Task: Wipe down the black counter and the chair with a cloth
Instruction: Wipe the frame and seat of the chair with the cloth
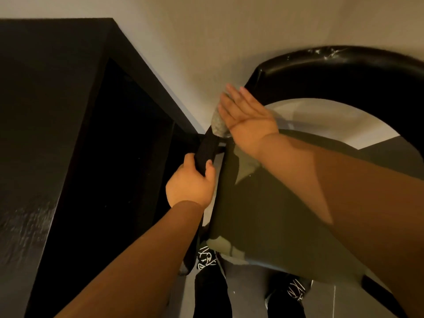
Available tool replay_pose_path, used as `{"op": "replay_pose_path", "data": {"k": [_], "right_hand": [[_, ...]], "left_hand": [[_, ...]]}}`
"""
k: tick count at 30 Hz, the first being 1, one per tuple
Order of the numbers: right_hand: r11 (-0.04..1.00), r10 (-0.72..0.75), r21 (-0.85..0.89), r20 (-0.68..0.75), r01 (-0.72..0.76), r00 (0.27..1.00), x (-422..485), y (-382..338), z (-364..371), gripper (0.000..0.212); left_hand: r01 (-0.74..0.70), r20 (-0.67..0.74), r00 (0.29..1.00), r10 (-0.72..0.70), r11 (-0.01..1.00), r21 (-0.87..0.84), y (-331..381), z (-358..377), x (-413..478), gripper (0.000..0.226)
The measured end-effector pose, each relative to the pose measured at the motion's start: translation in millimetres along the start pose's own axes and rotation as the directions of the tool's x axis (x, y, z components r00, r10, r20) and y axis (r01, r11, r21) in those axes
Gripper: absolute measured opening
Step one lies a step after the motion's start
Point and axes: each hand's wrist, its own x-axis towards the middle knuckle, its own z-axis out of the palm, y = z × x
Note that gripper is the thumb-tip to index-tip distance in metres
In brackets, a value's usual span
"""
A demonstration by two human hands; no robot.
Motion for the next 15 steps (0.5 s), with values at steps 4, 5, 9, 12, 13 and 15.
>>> {"op": "replay_pose_path", "data": {"k": [4,5,9,12,13,15], "right_hand": [[0.990,-0.083,0.114,-0.013,0.084,0.996,-11,-26,7,0.080],[0.980,-0.129,0.147,-0.044,0.134,0.991,-15,-31,10,0.079],[0.972,-0.218,0.082,-0.043,0.221,0.975,-10,-13,6,0.076],[0.994,-0.094,-0.054,0.026,0.095,0.995,-2,9,-10,0.074],[0.996,-0.053,-0.073,0.027,0.054,0.998,-3,13,-14,0.073],[0.999,-0.014,-0.046,0.042,0.016,0.999,-11,9,-12,0.075]], "left_hand": [[-0.015,-0.048,0.999,0.015,1.000,0.004,1,3,0,0.061],[-0.025,-0.055,0.998,0.025,1.000,0.008,1,3,-1,0.061],[-0.034,-0.057,0.998,0.035,0.999,0.023,1,4,2,0.060],[-0.017,-0.045,0.999,0.017,1.000,-0.001,1,1,0,0.059],[-0.027,-0.044,0.999,0.027,1.000,-0.008,1,0,-1,0.058],[-0.076,-0.047,0.996,0.075,0.997,-0.020,2,-1,4,0.058]]}}
